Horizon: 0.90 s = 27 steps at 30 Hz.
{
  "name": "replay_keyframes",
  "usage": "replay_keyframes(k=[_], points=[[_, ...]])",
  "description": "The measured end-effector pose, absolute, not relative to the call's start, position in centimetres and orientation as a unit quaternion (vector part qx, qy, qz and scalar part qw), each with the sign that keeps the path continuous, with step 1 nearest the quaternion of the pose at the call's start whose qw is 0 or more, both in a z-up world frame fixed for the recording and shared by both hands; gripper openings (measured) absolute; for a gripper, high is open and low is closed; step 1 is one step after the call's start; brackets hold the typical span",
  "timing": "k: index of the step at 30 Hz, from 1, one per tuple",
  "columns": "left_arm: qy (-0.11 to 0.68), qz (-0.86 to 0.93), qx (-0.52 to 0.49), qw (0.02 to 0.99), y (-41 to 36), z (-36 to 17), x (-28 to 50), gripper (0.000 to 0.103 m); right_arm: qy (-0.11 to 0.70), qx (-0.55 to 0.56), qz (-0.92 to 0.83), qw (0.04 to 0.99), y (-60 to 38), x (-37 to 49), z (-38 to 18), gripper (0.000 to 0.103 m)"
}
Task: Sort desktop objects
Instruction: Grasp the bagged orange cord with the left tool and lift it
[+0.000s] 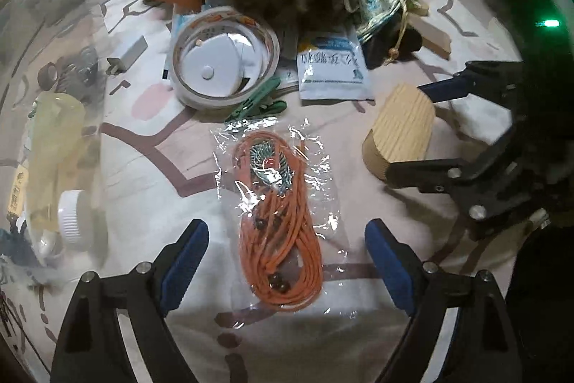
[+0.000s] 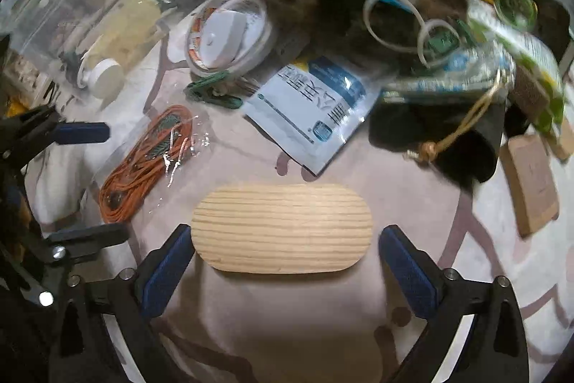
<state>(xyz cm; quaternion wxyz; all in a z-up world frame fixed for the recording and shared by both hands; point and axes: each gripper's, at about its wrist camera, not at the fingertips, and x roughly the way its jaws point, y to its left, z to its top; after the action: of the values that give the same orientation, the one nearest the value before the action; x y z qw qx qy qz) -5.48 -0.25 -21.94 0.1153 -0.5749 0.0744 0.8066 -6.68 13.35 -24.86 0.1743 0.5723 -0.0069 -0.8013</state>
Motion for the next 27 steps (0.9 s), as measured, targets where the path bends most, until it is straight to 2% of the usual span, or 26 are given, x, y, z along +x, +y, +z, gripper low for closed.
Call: replay_keyframes(k=[4, 12, 14, 16, 17, 20, 23, 27], points=[[0.067, 0.796, -0.593, 0.102, -0.1, -23.0, -5.8, 0.089, 0.013, 0.566, -0.807, 0.169, 13.4, -6.2, -24.5, 0.094], [0.041, 0.786, -0.612, 0.073, -0.2, -24.1, -6.4, 0.089, -0.002, 0.566, -0.810, 0.154, 15.3, -6.4, -24.4, 0.094], [0.033, 0.785, -0.614, 0.069, -0.4, -24.0, -6.5, 0.075, -0.006, 0.566, -0.810, 0.152, 15.5, -6.4, -24.3, 0.094], [0.027, 0.784, -0.616, 0.069, -0.6, -23.8, -6.6, 0.071, -0.009, 0.565, -0.811, 0.151, 15.3, -6.6, -24.3, 0.094], [0.025, 0.784, -0.616, 0.071, -0.7, -23.7, -6.5, 0.064, -0.009, 0.565, -0.812, 0.150, 15.4, -6.7, -24.2, 0.094], [0.022, 0.786, -0.614, 0.073, -0.9, -23.3, -6.3, 0.052, -0.010, 0.562, -0.813, 0.148, 15.5, -6.9, -24.0, 0.094], [0.018, 0.787, -0.612, 0.077, -1.3, -23.0, -6.2, 0.043, -0.010, 0.559, -0.816, 0.147, 15.4, -7.1, -23.6, 0.094], [0.015, 0.791, -0.607, 0.080, -1.7, -22.2, -6.0, 0.039, -0.010, 0.557, -0.818, 0.144, 15.3, -7.3, -23.3, 0.094]])
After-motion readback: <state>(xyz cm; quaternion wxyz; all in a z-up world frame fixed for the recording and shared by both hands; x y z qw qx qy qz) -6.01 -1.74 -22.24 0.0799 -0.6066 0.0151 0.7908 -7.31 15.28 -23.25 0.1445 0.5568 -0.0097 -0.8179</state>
